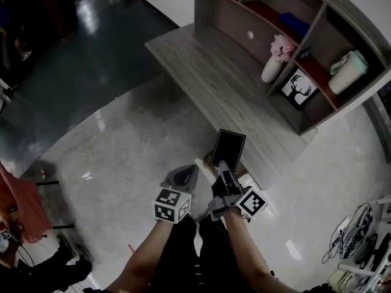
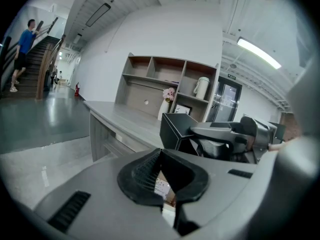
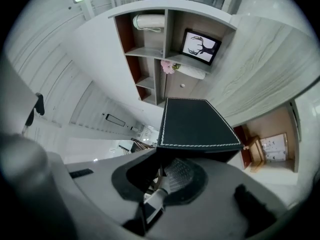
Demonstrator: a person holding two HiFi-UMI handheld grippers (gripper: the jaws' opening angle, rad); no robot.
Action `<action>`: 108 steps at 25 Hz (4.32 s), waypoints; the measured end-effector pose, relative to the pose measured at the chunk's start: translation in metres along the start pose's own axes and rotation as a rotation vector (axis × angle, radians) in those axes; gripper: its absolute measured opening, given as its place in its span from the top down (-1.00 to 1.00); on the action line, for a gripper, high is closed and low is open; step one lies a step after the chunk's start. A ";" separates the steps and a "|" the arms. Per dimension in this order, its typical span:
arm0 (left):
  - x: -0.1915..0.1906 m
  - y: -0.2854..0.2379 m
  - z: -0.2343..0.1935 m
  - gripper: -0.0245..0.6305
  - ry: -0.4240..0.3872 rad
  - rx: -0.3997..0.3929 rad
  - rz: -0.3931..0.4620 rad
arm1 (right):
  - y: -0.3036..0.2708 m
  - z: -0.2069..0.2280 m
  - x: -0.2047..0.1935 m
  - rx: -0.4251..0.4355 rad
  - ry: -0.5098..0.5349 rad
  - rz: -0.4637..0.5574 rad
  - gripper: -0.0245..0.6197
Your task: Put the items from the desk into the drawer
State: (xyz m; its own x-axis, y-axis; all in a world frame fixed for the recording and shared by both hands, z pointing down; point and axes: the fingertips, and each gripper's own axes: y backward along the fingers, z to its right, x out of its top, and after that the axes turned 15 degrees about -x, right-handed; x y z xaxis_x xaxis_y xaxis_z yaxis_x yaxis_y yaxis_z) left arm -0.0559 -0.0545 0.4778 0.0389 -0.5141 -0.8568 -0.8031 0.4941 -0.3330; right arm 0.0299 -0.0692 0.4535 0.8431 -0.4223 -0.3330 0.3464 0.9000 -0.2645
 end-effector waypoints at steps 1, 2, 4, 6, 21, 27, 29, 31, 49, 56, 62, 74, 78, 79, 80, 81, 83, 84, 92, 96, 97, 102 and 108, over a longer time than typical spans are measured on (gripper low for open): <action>-0.002 0.001 -0.001 0.89 0.000 0.000 -0.004 | 0.001 0.002 -0.003 -0.002 -0.013 0.002 0.81; -0.004 0.002 -0.002 0.89 0.000 0.001 -0.009 | 0.003 0.006 -0.007 -0.011 -0.029 0.004 0.81; -0.009 0.003 -0.002 0.89 0.005 0.001 -0.016 | 0.007 0.015 -0.013 -0.038 -0.063 0.006 0.81; -0.012 0.003 -0.003 0.89 0.009 0.000 -0.021 | 0.011 0.022 -0.018 -0.057 -0.092 0.005 0.81; -0.034 0.001 -0.007 0.89 0.026 -0.018 -0.052 | 0.023 0.061 -0.052 -0.135 -0.256 0.009 0.81; -0.044 -0.002 -0.012 0.89 0.030 -0.026 -0.071 | 0.024 0.077 -0.061 -0.152 -0.338 0.030 0.81; -0.048 -0.005 -0.013 0.89 0.026 -0.033 -0.081 | 0.025 0.085 -0.062 -0.171 -0.350 0.037 0.81; -0.051 -0.010 -0.015 0.89 0.022 -0.044 -0.088 | 0.024 0.091 -0.061 -0.177 -0.369 0.048 0.81; -0.092 -0.045 -0.030 0.89 0.030 -0.098 -0.152 | 0.006 0.156 -0.063 -0.254 -0.511 0.123 0.81; -0.099 -0.046 -0.041 0.89 0.048 -0.087 -0.164 | -0.008 0.178 -0.060 -0.288 -0.653 0.172 0.81; -0.106 -0.050 -0.051 0.89 0.069 -0.073 -0.175 | -0.016 0.199 -0.059 -0.347 -0.762 0.211 0.81; -0.104 -0.057 -0.051 0.89 0.093 -0.068 -0.177 | -0.026 0.233 -0.043 -0.409 -1.054 0.292 0.37; -0.102 -0.056 -0.051 0.89 0.089 -0.066 -0.175 | -0.024 0.234 -0.044 -0.392 -1.044 0.280 0.36; -0.101 -0.055 -0.051 0.89 0.088 -0.066 -0.174 | -0.024 0.234 -0.044 -0.386 -1.055 0.280 0.36; -0.100 -0.055 -0.050 0.89 0.087 -0.067 -0.174 | -0.024 0.234 -0.043 -0.380 -1.072 0.283 0.36; -0.100 -0.054 -0.049 0.89 0.086 -0.066 -0.173 | -0.024 0.234 -0.044 -0.374 -1.089 0.285 0.36; -0.099 -0.053 -0.048 0.89 0.084 -0.065 -0.169 | -0.024 0.234 -0.044 -0.368 -1.098 0.283 0.36; -0.099 -0.052 -0.048 0.89 0.083 -0.065 -0.167 | -0.024 0.233 -0.044 -0.368 -1.088 0.277 0.36; -0.096 -0.050 -0.039 0.89 0.077 -0.073 -0.155 | -0.021 0.211 -0.052 -0.343 -0.982 0.205 0.36; -0.091 -0.047 -0.033 0.89 0.067 -0.082 -0.144 | -0.019 0.195 -0.058 -0.319 -0.953 0.177 0.36; -0.089 -0.045 -0.032 0.89 0.064 -0.083 -0.141 | -0.019 0.190 -0.060 -0.312 -0.936 0.167 0.36; -0.075 -0.037 -0.023 0.89 0.047 -0.087 -0.115 | -0.012 0.164 -0.059 -0.293 -0.743 0.116 0.36; -0.050 -0.028 -0.013 0.89 0.015 -0.092 -0.073 | -0.005 0.123 -0.043 -0.249 -0.443 0.086 0.37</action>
State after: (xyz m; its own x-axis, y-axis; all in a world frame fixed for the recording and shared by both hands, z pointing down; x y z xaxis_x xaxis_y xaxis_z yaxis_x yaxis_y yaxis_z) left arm -0.0429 -0.0518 0.5354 0.0915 -0.5571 -0.8254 -0.8498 0.3884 -0.3563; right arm 0.0425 -0.0418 0.5807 0.9763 -0.2130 0.0385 0.2051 0.8537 -0.4787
